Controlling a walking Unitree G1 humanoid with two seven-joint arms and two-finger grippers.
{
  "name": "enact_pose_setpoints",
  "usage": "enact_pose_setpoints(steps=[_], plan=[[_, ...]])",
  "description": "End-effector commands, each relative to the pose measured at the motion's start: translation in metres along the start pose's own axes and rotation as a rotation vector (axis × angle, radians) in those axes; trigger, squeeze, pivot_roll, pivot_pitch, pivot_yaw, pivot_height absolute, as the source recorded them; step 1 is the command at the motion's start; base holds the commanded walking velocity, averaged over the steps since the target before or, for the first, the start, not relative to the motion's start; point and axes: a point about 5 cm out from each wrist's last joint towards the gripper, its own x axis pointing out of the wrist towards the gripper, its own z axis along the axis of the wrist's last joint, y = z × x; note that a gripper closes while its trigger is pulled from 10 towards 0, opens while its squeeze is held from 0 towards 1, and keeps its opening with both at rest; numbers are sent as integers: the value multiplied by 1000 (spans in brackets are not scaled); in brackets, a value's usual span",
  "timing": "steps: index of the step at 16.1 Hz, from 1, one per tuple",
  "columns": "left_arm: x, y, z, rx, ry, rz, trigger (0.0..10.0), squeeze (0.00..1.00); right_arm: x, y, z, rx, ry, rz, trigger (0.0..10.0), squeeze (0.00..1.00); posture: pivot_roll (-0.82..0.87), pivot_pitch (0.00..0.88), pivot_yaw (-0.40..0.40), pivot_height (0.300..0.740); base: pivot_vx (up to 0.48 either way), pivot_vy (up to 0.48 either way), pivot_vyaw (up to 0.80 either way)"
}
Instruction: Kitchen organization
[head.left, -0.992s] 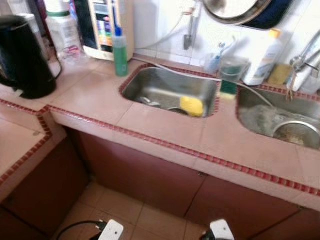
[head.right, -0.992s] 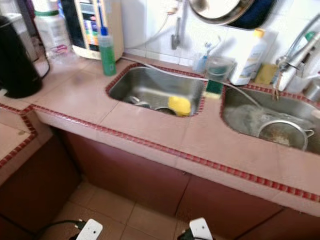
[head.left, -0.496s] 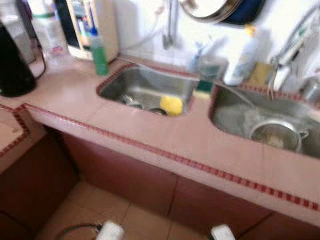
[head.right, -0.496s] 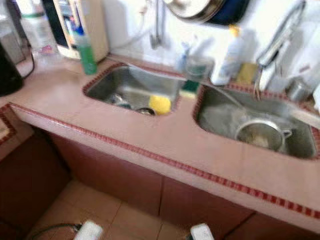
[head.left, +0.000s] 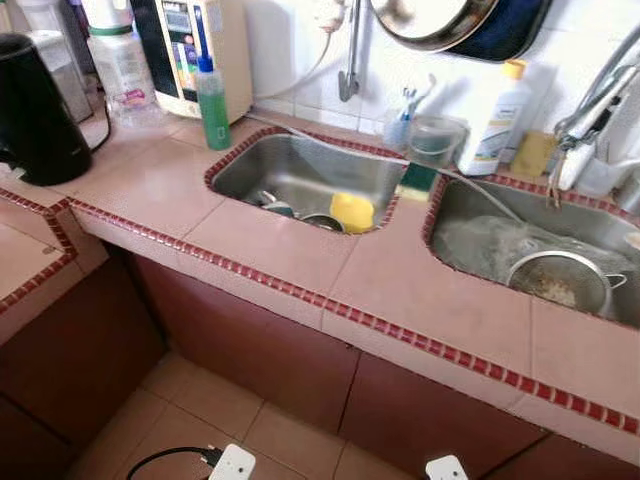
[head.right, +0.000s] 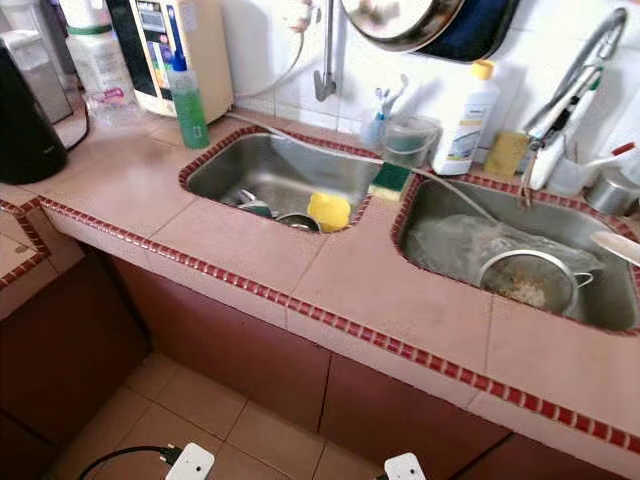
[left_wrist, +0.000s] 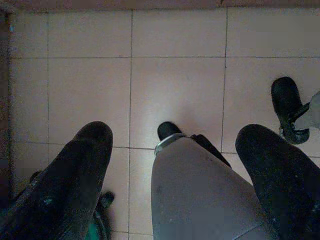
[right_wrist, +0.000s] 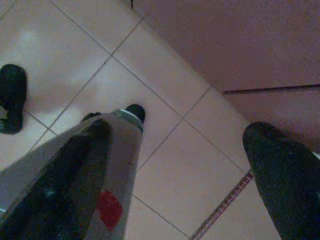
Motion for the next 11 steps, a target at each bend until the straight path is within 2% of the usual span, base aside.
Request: enact_pose_setpoints(steps=[1, 6, 11], plan=[[0, -3, -2, 1, 17, -9, 10000, 0, -1, -2, -4, 5, 17, -12, 10000, 0, -14, 1, -28, 740, 0, 0, 0], [1, -4, 5, -22, 0, -3, 10000, 0, -1, -3, -6, 27, 24, -15, 10000, 0, -10, 23, -28, 740, 0, 0, 0], [2, -7, 7, -25, 1, -10, 10000, 0, -1, -6, -4, 46, 22, -27, 10000, 0, -15, 40, -27, 740, -325, 0, 0]])
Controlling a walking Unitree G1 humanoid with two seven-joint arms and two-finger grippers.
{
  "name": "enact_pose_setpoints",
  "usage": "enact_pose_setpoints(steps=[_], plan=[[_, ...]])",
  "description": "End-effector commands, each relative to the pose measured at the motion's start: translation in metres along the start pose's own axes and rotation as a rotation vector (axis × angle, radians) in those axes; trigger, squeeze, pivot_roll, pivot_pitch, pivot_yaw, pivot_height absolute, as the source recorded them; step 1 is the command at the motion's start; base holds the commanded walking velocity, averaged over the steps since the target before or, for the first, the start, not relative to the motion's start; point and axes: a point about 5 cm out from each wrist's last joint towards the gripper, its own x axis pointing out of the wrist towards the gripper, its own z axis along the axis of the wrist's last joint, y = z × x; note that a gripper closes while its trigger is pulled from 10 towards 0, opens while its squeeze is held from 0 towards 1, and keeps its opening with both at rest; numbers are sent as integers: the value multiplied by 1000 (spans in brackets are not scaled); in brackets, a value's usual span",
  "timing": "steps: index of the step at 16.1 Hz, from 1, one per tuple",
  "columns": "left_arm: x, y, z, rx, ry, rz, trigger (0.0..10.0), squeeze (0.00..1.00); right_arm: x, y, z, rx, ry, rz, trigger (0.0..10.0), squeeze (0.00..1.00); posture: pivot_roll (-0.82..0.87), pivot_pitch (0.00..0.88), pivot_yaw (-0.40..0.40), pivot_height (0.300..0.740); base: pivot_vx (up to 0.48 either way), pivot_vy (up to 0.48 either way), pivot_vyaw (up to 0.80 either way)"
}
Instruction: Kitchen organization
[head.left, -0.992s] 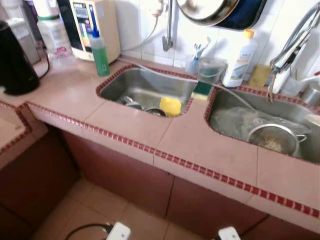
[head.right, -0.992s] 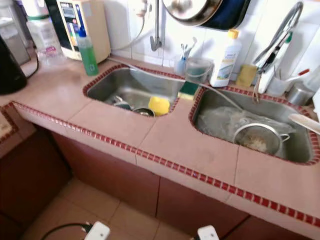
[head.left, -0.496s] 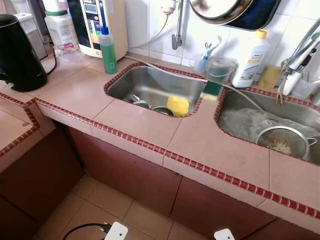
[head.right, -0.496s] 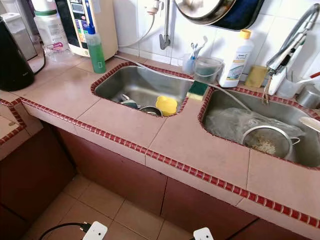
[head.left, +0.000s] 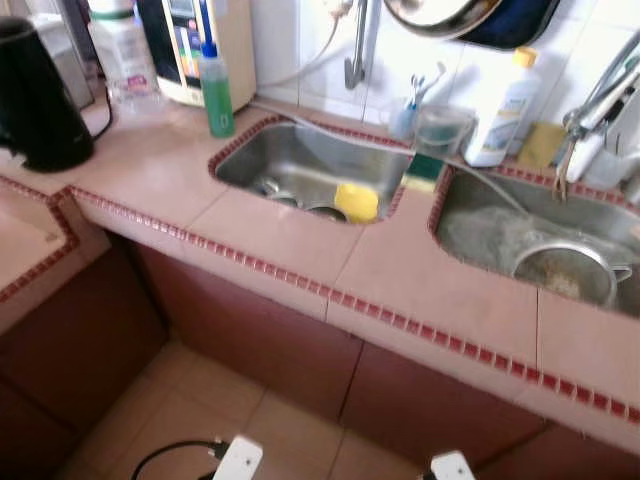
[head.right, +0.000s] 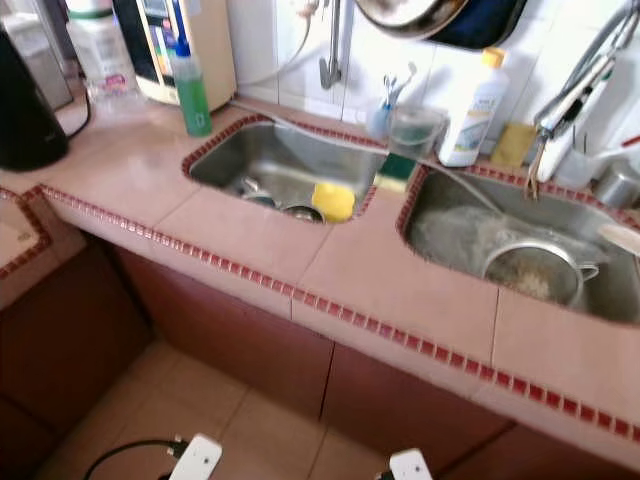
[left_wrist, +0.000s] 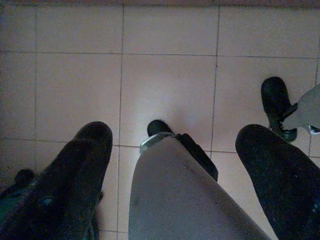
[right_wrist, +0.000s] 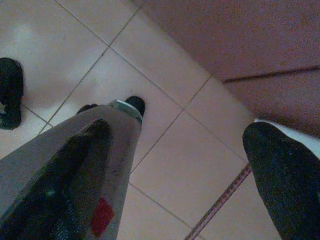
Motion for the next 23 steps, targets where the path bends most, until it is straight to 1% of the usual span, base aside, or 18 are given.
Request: enact_pose_setpoints(steps=[1, 4, 9, 16, 23], plan=[[-1, -2, -7, -7, 29, -4, 10000, 0, -1, -2, -8, 13, 29, -9, 10000, 0, -15, 40, -27, 740, -322, 0, 0], [-1, -2, -7, -7, 31, -3, 10000, 0, -2, -6, -7, 21, 28, -18, 10000, 0, -13, 44, -29, 740, -326, 0, 0], [-2, 4, -10, -2, 35, 6, 10000, 0, -3, -4, -13, 32, 35, -19, 10000, 0, -15, 46, -30, 740, -325, 0, 0], [-2, 0, -13, -3, 35, 2, 10000, 0, -3, -4, -16, 37, 38, -22, 10000, 0, -18, 44, -34, 740, -326, 0, 0], [-3, 5, -13, 6, 41, 6, 10000, 0, -3, -4, -16, 40, 39, -21, 10000, 0, -15, 25, -29, 740, -310, 0, 0]])
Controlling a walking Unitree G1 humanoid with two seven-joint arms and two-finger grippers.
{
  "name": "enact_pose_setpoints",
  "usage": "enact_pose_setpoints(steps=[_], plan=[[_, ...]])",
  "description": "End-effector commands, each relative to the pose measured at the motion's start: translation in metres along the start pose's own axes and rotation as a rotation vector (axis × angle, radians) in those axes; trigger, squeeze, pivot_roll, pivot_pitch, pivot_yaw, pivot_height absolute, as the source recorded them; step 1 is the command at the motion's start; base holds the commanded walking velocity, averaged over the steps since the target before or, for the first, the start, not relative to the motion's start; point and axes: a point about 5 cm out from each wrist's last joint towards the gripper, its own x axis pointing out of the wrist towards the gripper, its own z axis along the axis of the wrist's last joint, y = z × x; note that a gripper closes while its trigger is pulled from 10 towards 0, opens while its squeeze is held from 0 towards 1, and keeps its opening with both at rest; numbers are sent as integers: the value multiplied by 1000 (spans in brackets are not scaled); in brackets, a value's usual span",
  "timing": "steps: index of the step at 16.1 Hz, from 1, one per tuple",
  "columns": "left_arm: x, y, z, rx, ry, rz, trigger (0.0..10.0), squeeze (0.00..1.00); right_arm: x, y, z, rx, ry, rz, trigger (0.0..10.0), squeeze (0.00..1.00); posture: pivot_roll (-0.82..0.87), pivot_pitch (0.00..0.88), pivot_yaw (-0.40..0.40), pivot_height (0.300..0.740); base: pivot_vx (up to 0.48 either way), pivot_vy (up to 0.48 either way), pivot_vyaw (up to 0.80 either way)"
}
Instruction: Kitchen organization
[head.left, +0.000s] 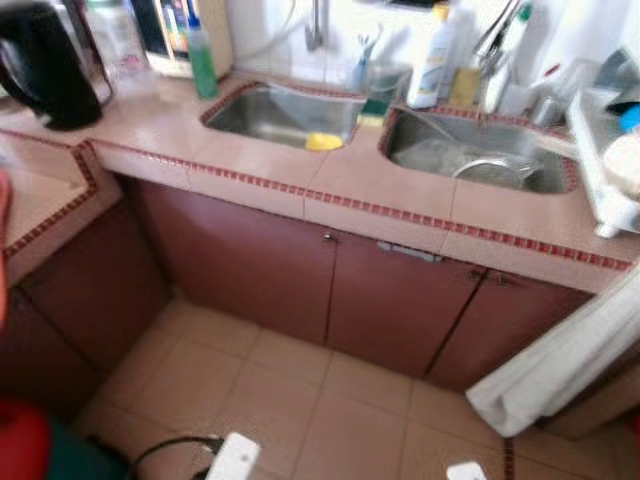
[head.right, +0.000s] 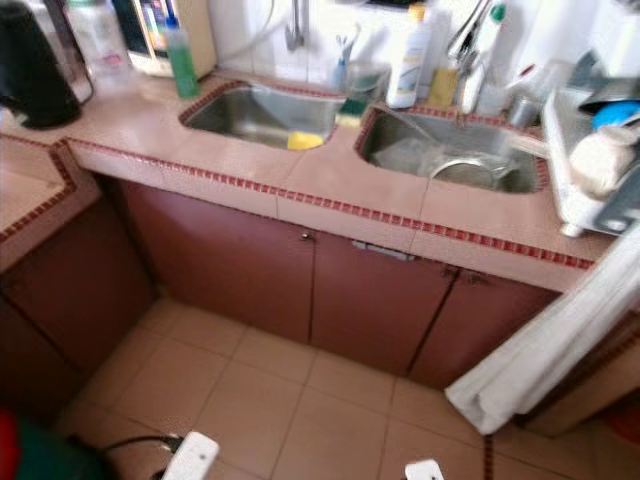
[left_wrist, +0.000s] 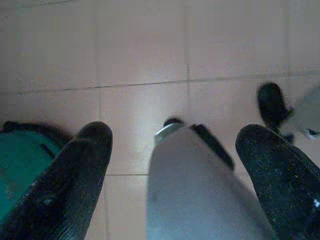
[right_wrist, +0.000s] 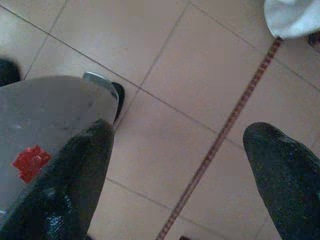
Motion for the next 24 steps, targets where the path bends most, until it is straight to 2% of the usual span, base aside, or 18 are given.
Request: enact_pose_setpoints(steps=[1, 5, 12, 19, 24], plan=[[-2, 4, -12, 4, 46, 4, 10000, 0, 0, 6, -2, 3, 10, 23, 10000, 0, -15, 24, -30, 740, -270, 0, 0], [-2, 4, -11, 8, 44, 1, 10000, 0, 0, 7, -2, 2, 9, 23, 10000, 0, -15, 12, -28, 740, -196, 0, 0], [-2, 9, -10, -43, 17, 3, 10000, 0, 0, 6, 0, -1, 7, 24, 10000, 0, -9, 4, -29, 740, 0, 0, 0], [-5, 8, -25, -60, 58, 6, 10000, 0, 1, 7, 2, 5, -1, 29, 10000, 0, -5, 11, -30, 740, 0, 0, 0], [-5, 5, -27, -65, 63, -1, 10000, 0, 0, 8, 0, 24, 4, 41, 10000, 0, -8, 21, -32, 740, 0, 0, 0]])
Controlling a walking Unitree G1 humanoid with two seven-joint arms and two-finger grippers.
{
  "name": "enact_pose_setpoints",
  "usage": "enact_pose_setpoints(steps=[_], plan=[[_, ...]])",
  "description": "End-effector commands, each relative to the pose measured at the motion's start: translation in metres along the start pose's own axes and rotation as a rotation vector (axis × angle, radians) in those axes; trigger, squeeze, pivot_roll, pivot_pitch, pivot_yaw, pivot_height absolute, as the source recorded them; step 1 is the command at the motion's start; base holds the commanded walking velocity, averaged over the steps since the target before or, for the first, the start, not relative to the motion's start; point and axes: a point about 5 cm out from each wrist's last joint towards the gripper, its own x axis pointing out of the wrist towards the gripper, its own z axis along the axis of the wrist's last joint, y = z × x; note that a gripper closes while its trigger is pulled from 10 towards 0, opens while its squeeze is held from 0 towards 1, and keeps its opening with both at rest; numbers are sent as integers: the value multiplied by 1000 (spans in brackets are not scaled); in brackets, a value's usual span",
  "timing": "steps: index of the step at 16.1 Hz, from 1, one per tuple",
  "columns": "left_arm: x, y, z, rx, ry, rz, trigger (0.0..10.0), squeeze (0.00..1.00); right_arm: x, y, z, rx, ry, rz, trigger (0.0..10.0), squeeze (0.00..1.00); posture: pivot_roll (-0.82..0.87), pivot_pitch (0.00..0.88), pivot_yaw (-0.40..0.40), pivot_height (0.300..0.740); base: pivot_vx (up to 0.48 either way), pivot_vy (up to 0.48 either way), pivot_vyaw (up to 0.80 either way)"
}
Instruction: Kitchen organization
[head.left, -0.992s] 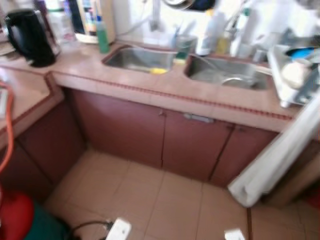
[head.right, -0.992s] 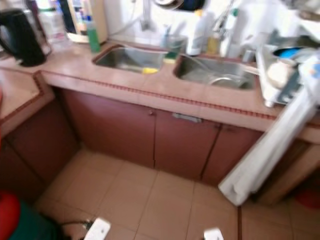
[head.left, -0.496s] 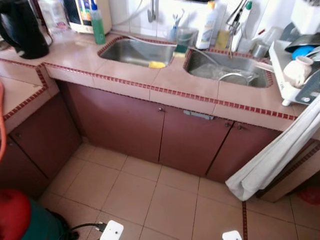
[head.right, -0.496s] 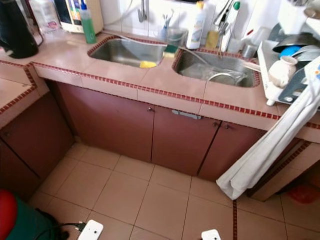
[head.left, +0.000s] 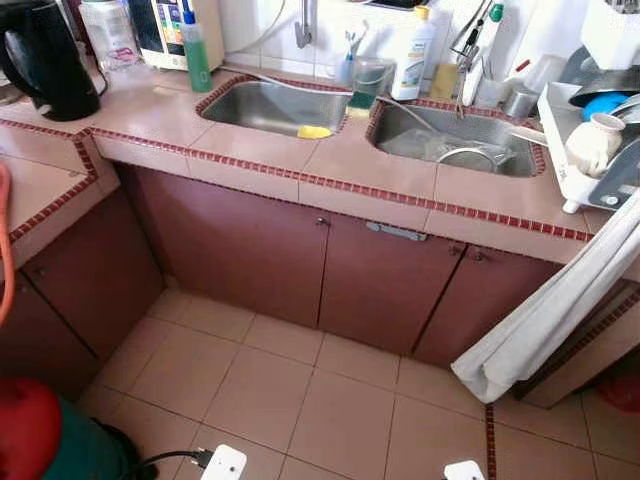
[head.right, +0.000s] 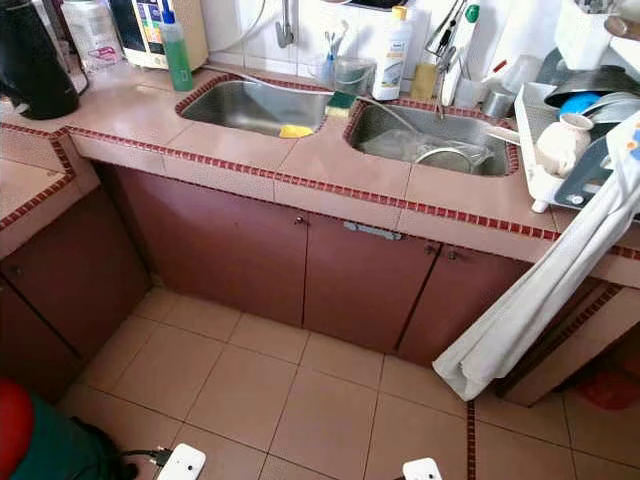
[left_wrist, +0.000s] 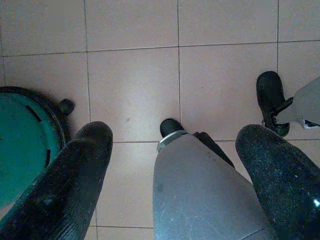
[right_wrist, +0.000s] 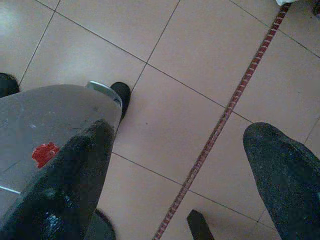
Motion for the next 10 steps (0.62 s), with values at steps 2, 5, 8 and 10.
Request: enact_pose_setpoints(steps=[2, 5, 8, 10], plan=[[-1, -6, -9, -3, 30, -13, 10000, 0, 0, 5, -2, 12, 9, 19, 10000, 0, -12, 24, -32, 740, 0, 0, 0], [-1, -7, -10, -2, 33, -15, 10000, 0, 0, 3, -2, 1, 14, 16, 10000, 0, -14, 28, -32, 740, 0, 0, 0], [-1, -6, -10, 2, 37, -14, 10000, 0, 0, 3, -3, -10, 19, 14, 10000, 0, -17, 33, -32, 740, 0, 0, 0], [-3, -4, -15, 54, 45, -23, 10000, 0, 0, 5, -3, -110, 21, 46, 10000, 0, -20, 43, -29, 740, 0, 0, 0]])
